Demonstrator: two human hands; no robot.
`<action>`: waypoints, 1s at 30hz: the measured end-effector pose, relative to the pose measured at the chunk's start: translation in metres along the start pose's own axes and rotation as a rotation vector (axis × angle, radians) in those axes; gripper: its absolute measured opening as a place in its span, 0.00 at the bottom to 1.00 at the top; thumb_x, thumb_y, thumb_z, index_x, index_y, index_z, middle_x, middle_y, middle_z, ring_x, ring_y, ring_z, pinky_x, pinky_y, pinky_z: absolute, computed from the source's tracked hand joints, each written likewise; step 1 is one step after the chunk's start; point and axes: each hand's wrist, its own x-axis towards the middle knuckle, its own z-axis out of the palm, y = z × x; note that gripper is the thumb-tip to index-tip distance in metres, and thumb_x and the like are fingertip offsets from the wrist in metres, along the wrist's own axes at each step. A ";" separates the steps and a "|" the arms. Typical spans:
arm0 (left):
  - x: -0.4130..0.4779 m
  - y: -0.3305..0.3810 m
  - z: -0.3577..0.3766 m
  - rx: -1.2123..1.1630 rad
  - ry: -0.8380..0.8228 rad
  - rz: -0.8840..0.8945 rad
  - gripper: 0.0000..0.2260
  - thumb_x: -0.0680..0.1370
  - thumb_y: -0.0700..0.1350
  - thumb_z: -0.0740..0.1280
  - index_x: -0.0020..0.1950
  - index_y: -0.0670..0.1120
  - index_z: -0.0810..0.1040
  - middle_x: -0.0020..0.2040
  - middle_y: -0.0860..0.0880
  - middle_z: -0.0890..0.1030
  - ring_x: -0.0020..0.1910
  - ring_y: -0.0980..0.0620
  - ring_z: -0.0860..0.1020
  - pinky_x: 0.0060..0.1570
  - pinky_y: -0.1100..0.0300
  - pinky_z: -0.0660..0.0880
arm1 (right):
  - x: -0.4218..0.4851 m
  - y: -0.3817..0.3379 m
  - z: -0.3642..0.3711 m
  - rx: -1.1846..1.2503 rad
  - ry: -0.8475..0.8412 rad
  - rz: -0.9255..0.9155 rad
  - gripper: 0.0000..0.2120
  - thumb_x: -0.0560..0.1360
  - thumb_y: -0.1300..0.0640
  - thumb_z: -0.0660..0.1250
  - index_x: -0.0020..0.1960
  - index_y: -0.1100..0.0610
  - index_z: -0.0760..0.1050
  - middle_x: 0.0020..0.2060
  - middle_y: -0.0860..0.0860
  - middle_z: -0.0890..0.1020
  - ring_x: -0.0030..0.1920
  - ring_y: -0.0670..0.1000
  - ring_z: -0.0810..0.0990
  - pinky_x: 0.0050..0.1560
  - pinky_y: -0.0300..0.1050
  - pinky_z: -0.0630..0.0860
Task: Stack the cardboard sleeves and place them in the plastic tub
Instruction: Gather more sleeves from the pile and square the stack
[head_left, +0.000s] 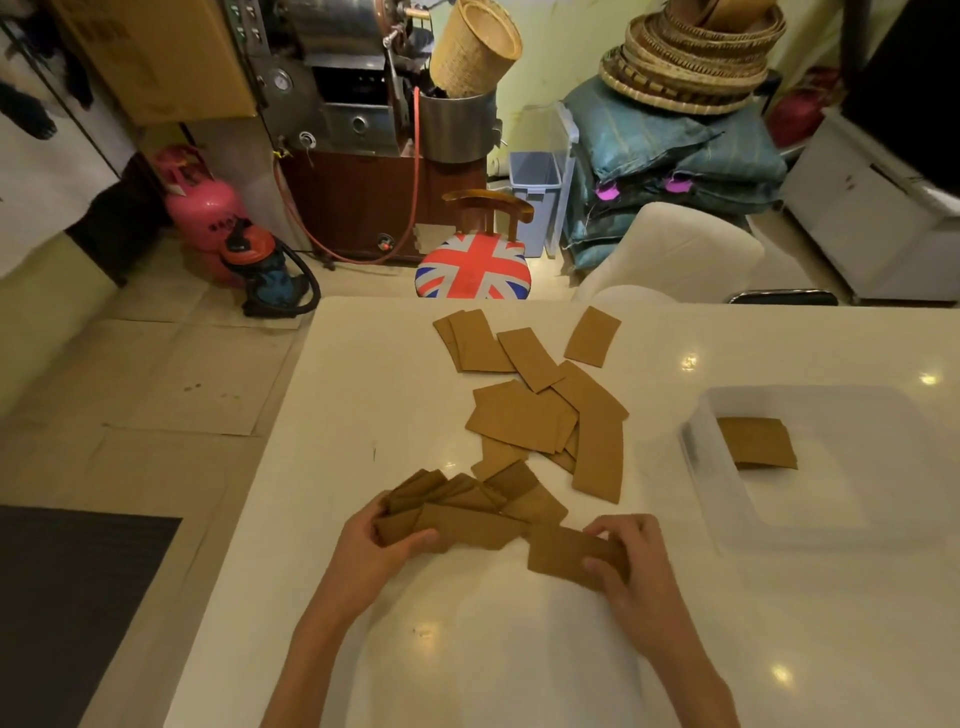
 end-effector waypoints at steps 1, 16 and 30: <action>0.000 0.000 -0.004 0.020 -0.025 -0.004 0.22 0.70 0.34 0.77 0.59 0.54 0.79 0.52 0.60 0.86 0.54 0.59 0.83 0.48 0.69 0.78 | 0.000 -0.001 -0.008 0.025 0.027 -0.034 0.22 0.72 0.67 0.72 0.49 0.41 0.71 0.51 0.44 0.70 0.52 0.38 0.73 0.52 0.32 0.70; -0.014 -0.019 0.002 0.225 -0.078 0.173 0.27 0.75 0.38 0.74 0.70 0.55 0.69 0.66 0.54 0.76 0.65 0.56 0.76 0.66 0.56 0.74 | 0.015 -0.045 0.080 -0.204 0.043 -0.392 0.40 0.75 0.56 0.70 0.77 0.39 0.50 0.69 0.51 0.65 0.70 0.55 0.65 0.70 0.61 0.66; -0.009 -0.008 -0.011 0.287 -0.122 0.104 0.22 0.75 0.39 0.73 0.61 0.60 0.72 0.55 0.66 0.79 0.56 0.63 0.79 0.53 0.66 0.78 | 0.004 -0.072 0.114 -0.552 0.117 -0.591 0.50 0.65 0.59 0.79 0.79 0.51 0.54 0.72 0.56 0.68 0.75 0.59 0.62 0.72 0.68 0.54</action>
